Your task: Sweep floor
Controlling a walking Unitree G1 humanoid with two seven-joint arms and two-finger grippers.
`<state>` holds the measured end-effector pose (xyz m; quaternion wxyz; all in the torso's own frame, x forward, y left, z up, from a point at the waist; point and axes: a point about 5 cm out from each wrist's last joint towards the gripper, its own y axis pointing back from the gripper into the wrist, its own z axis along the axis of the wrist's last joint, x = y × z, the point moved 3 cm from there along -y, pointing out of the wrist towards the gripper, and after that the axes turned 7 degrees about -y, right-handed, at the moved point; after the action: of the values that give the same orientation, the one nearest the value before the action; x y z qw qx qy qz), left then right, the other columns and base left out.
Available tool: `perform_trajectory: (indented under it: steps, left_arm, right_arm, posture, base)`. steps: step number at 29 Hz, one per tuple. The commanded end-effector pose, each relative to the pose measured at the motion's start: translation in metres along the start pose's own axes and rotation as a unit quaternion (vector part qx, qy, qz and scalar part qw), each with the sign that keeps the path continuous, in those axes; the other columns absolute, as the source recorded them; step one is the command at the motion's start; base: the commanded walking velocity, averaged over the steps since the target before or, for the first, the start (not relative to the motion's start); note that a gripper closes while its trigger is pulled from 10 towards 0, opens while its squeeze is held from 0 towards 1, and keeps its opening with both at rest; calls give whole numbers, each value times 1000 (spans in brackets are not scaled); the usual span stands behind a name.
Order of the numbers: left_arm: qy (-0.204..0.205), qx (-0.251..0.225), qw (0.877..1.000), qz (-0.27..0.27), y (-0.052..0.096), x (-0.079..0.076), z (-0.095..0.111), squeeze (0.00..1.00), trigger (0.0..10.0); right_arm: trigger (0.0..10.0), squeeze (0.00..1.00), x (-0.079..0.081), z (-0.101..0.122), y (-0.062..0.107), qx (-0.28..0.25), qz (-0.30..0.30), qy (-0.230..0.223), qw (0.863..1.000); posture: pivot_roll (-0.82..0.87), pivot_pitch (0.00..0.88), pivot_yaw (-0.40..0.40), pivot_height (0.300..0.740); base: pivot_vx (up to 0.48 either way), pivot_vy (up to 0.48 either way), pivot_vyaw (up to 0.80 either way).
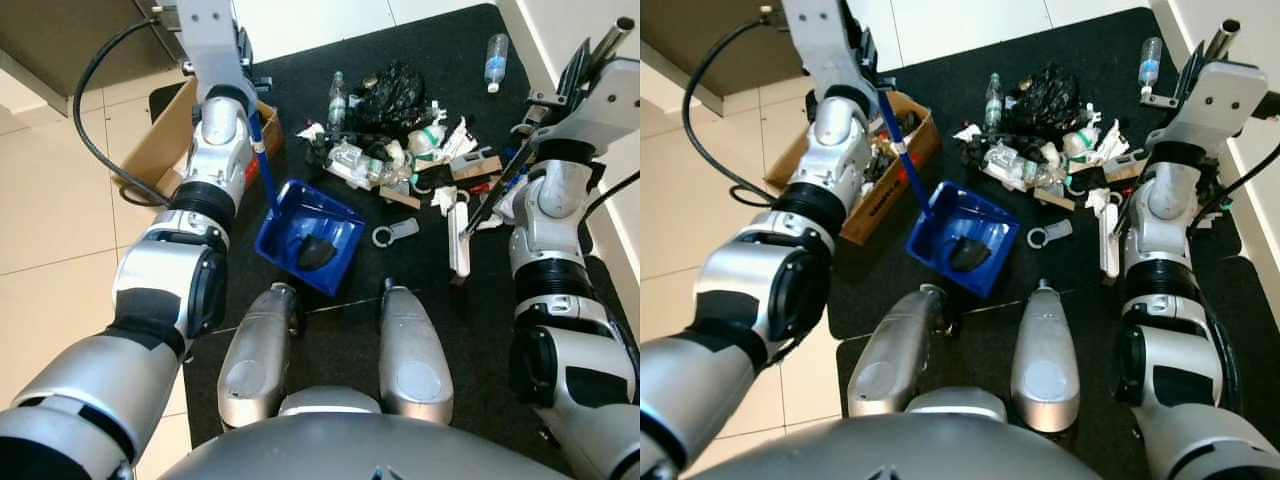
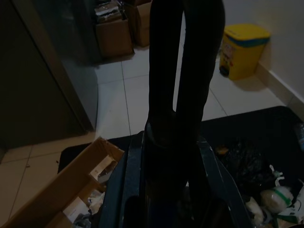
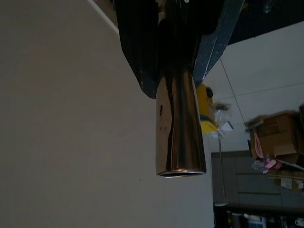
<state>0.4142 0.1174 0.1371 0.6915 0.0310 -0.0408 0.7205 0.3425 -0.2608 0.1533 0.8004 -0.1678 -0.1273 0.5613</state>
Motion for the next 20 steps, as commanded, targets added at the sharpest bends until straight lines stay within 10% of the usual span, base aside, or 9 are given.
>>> perform_trajectory:
  steps: [1,20]
  left_arm:
    - [6,-10,1000,-2,-1,-5,4,0,10000]
    - [-8,-3,1000,-20,2,-21,0,0,10000]
  right_arm:
    - [10000,0,5,4,1,-8,6,-4,1000]
    - [10000,0,9,5,6,-9,13,-8,1000]
  posture:
    - [-11,265,141,740]
    - [-40,290,137,740]
  base:
    - [0,0,0]
    - [0,0,0]
